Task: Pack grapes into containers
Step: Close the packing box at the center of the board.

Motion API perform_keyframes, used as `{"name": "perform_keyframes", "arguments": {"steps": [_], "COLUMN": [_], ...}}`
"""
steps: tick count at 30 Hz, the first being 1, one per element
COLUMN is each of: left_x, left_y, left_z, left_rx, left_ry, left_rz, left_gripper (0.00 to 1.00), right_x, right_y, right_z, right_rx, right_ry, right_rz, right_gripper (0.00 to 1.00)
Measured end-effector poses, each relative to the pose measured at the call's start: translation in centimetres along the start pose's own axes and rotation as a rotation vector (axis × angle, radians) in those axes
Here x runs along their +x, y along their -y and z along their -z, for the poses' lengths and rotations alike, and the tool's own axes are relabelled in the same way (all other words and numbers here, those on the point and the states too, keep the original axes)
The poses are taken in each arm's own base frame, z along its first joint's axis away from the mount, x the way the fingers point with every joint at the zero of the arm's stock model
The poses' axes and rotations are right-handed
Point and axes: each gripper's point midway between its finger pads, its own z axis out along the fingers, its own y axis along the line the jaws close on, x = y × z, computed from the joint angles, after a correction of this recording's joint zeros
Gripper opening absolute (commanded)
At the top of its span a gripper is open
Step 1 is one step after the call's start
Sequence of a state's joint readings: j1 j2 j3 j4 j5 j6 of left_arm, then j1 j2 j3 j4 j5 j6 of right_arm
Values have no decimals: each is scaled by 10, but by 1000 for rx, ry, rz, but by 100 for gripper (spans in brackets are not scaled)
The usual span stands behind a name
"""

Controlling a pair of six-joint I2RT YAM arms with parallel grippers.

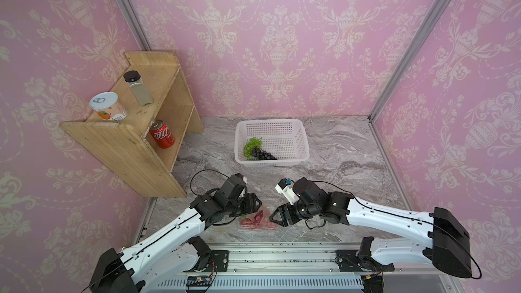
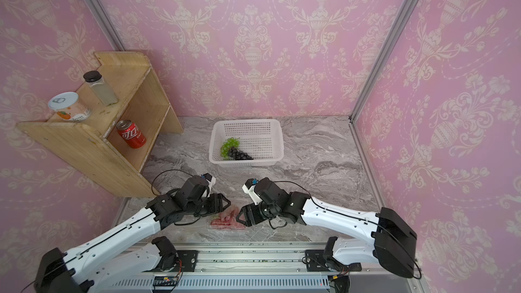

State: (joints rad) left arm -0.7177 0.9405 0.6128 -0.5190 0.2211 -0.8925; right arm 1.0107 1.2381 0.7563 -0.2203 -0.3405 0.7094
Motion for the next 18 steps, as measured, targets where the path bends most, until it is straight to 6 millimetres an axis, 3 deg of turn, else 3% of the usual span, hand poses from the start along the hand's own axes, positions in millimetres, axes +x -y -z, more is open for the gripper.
{"name": "perform_keyframes", "arguments": {"steps": [7, 14, 18], "left_x": [3, 2, 1], "left_y": [5, 8, 7], "left_z": [-13, -13, -11], "left_rx": [-42, -53, -64], "left_ry": [-37, -42, -38], "left_rz": [-58, -103, -123], "left_gripper": [65, 65, 65], "right_x": [19, 35, 57], "right_y": [7, -18, -11], "right_z": [1, 18, 12], "right_rx": [0, -55, -78], "right_ry": [-9, 10, -9], "right_rz": [-66, -97, -185], "right_gripper": [70, 68, 60]}}
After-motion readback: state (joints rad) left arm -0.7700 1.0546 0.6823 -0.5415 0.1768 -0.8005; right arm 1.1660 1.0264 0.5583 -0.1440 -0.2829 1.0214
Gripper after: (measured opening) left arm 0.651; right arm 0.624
